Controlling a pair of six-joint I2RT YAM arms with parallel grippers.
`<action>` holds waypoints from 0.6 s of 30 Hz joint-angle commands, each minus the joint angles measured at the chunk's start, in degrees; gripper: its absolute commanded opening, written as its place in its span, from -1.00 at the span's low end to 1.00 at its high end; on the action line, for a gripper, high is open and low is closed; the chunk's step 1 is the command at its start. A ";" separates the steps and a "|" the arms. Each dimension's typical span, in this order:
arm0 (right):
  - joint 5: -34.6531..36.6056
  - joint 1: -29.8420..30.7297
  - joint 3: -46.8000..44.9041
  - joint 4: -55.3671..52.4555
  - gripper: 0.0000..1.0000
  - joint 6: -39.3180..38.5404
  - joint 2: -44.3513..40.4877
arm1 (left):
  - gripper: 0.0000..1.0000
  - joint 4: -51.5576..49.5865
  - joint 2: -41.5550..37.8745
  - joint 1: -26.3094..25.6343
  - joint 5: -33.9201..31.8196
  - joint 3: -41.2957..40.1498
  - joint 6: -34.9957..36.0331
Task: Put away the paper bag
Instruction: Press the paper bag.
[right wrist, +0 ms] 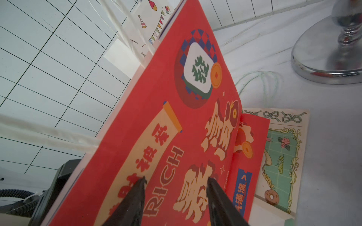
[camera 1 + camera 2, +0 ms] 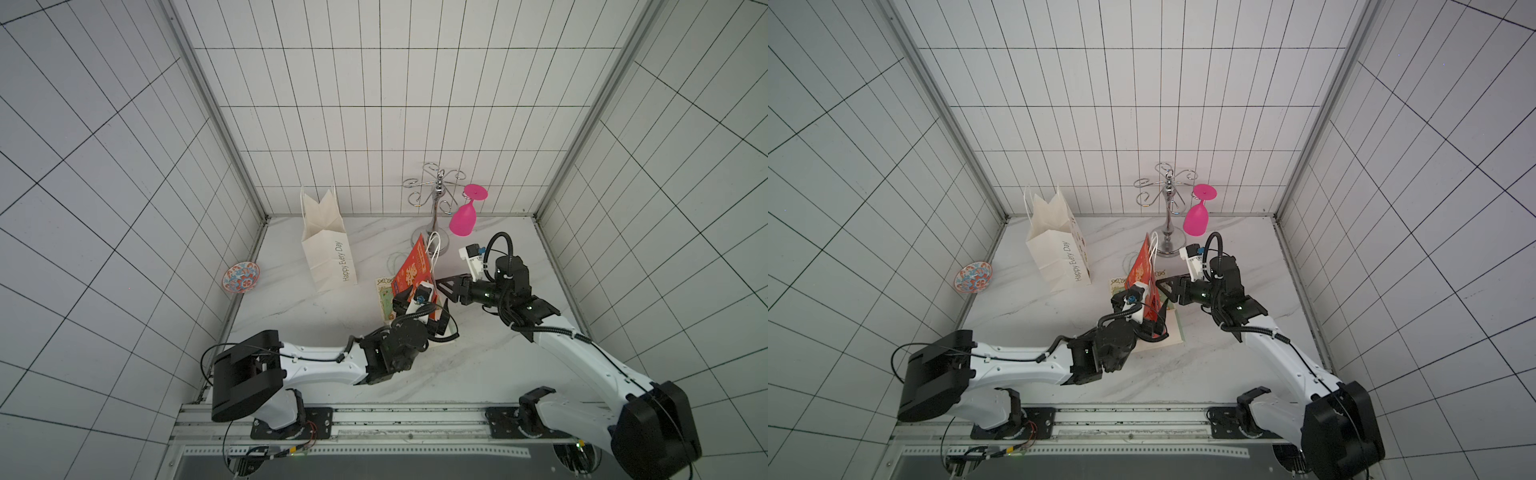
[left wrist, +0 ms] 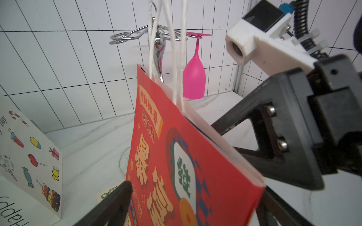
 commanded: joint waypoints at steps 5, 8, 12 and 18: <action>0.89 1.38 -1.39 2.39 0.02 0.66 0.52 | 0.27 7.94 2.50 0.08 -7.09 -0.03 1.22; 2.94 1.36 -0.94 1.18 0.02 0.21 -0.62 | -0.22 8.89 2.57 0.14 -8.42 -0.28 2.05; 6.28 0.46 0.98 -4.02 0.05 -1.99 -3.94 | -0.75 10.21 0.97 0.12 -8.95 -1.40 4.32; 12.54 -4.94 4.35 -14.98 0.33 -7.96 -13.36 | -1.00 10.29 -6.39 0.82 -4.82 -4.10 11.09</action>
